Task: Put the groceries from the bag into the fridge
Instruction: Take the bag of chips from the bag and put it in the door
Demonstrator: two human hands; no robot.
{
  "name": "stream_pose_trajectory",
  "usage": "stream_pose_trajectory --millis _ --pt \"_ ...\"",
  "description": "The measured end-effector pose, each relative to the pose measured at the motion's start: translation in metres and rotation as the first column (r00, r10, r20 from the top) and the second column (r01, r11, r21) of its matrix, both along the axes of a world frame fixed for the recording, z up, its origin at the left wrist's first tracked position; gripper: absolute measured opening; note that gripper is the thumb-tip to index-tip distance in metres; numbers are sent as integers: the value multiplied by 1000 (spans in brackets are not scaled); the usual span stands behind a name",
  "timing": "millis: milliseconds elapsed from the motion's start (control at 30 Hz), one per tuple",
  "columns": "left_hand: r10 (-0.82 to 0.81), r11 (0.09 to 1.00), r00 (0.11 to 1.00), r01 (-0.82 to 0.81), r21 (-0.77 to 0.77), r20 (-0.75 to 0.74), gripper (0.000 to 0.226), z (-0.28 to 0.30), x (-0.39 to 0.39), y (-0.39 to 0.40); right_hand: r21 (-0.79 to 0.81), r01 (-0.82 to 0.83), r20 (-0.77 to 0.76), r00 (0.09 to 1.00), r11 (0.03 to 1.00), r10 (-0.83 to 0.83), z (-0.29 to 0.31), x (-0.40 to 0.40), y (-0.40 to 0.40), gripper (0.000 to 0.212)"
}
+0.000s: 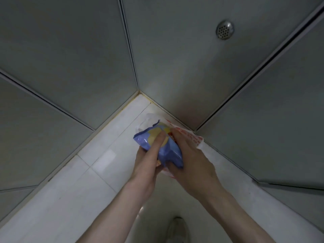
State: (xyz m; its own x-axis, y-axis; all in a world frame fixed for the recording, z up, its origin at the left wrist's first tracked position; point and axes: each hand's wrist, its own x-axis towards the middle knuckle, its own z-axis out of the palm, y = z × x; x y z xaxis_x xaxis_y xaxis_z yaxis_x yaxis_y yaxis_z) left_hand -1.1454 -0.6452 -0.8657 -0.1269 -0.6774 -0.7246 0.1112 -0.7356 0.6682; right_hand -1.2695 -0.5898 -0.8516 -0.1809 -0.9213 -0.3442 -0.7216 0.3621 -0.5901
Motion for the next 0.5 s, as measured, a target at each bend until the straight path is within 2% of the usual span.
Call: stream_pose_trajectory --millis 33,133,333,500 --pt "9 1000 1000 -10 -11 -25 32 18 1 3 -15 -7 -1 1000 1000 7 17 3 2 82" --pt "55 998 996 -58 -40 -73 37 81 10 8 -37 -33 9 999 999 34 81 10 5 82" --pt "-9 998 995 3 -55 -101 37 231 39 7 -125 -107 58 992 986 114 233 10 20 87" --pt "-31 997 985 18 -76 -170 31 356 66 7 -185 31 242 970 982 15 335 4 18 78"
